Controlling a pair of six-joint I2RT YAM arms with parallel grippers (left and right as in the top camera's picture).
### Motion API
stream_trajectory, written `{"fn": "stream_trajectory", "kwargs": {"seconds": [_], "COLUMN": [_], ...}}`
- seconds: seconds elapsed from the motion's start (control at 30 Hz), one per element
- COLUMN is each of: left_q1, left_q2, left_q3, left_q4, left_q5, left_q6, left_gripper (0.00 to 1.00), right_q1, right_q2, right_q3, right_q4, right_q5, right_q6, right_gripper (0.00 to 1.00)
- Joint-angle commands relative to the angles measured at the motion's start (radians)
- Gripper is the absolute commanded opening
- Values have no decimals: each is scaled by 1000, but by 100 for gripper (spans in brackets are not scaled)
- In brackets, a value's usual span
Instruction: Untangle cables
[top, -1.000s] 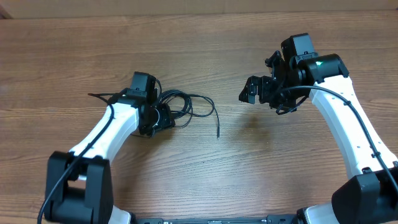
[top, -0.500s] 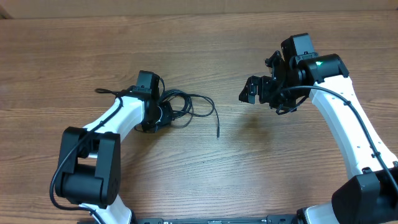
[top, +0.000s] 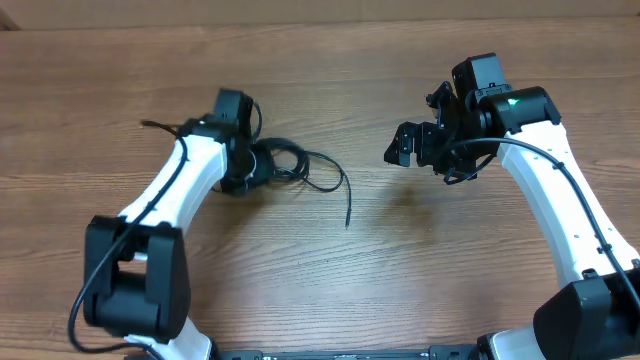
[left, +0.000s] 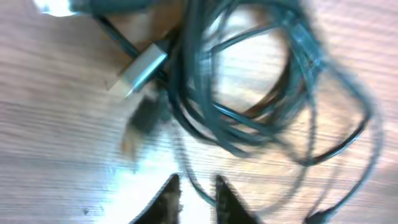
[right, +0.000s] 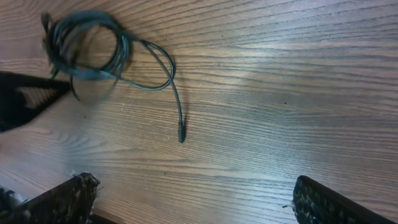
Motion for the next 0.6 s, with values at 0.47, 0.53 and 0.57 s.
{"fn": "stream_trajectory", "kwargs": {"seconds": [0.47, 0.53, 0.57], "left_q1": [-8, -8, -8], "left_q2": [114, 114, 114], "left_q3": [20, 20, 20], "left_q4": [31, 45, 57], "left_q5": [-180, -172, -166], "left_q6": [-64, -64, -64], "left_gripper": [17, 17, 17], "right_q1": [3, 3, 3], "right_q2": [-1, -1, -1], "right_q3": [26, 26, 26], "right_q4": [3, 3, 3], "right_q5": [-6, -6, -6], "right_q6": [-4, -4, -4], "right_gripper": [100, 100, 100]}}
